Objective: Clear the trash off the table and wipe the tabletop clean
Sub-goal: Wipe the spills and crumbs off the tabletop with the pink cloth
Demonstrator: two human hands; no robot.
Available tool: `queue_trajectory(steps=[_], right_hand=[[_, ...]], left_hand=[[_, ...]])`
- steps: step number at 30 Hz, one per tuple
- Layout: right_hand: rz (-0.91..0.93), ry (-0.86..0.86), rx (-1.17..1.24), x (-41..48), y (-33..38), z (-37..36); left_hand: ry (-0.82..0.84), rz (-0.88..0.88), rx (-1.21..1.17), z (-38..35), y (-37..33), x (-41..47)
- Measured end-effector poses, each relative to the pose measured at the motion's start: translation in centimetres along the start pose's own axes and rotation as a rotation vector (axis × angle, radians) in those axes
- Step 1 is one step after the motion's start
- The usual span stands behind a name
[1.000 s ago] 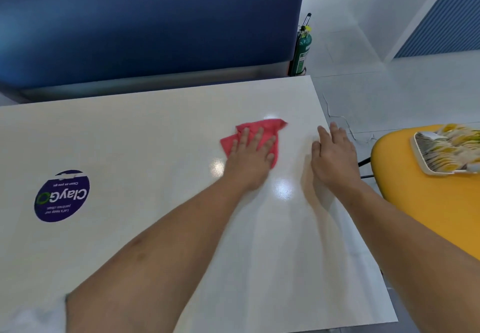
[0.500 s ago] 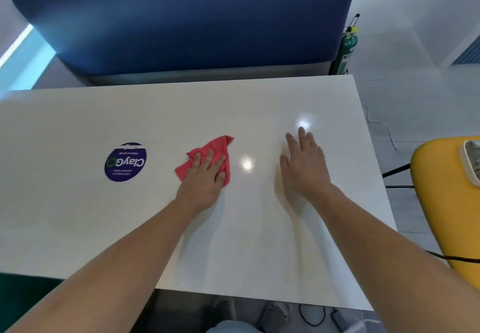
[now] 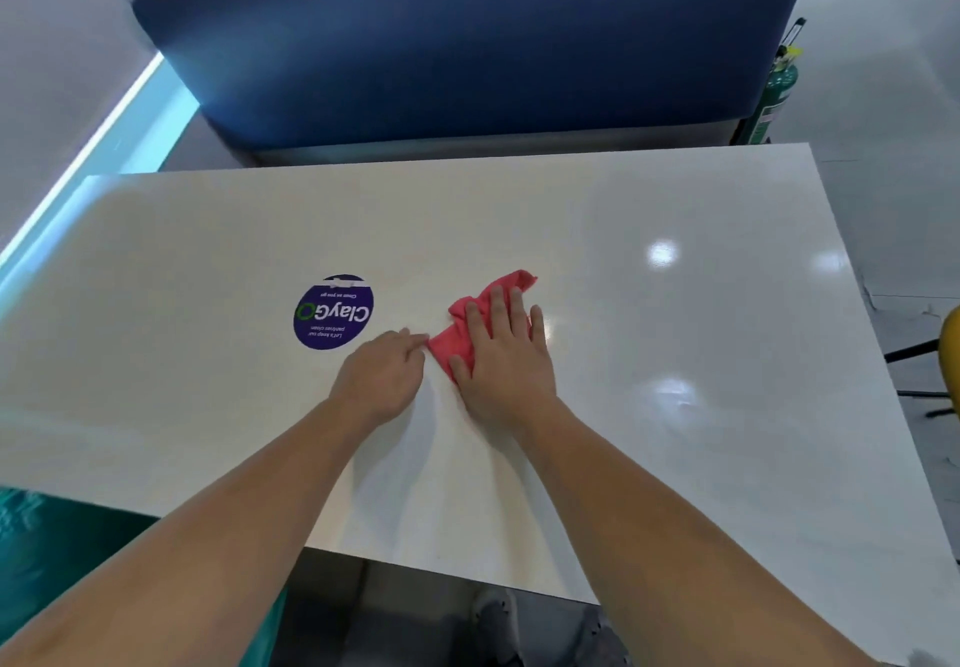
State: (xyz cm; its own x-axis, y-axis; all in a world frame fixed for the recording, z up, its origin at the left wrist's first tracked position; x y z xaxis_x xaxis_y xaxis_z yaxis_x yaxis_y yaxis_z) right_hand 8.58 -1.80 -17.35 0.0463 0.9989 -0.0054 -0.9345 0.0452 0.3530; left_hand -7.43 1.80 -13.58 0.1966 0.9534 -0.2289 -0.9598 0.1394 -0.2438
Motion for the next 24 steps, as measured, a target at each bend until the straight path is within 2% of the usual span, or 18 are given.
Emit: queue_trajectory(steps=[8,12,17,24], right_hand=[[0.088,0.008,-0.042,-4.5,-1.4,-0.9],[0.014,-0.023,-0.12,-6.1,-4.5,0.0],[-0.073,-0.049,-0.072,-2.2,-2.5,-0.1],[0.072,-0.069,-0.075,-4.7,-1.5,-1.1]], left_hand=[[0.067,0.021,0.034,0.0,0.4,-0.8],[0.117,0.03,0.073,-0.2,0.1,-0.7],[0.171,-0.004,0.213,-0.8,-0.3,-0.5],[0.266,-0.099,0.347,0.0,0.2,-0.2]])
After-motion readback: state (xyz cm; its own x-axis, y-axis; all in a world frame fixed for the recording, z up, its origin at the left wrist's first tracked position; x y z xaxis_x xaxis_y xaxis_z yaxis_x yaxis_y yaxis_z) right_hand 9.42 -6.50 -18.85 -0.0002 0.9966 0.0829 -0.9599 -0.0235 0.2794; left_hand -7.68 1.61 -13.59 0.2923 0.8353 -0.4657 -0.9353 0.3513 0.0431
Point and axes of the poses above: each hand's wrist, its own x-axis towards the middle knuckle, its own z-axis out of the back of the hand, y = z × x, the point moved 5 cm from there along x, towards the middle knuckle, and after that the axes turned 7 degrees about -y, right-handed, at the moved point
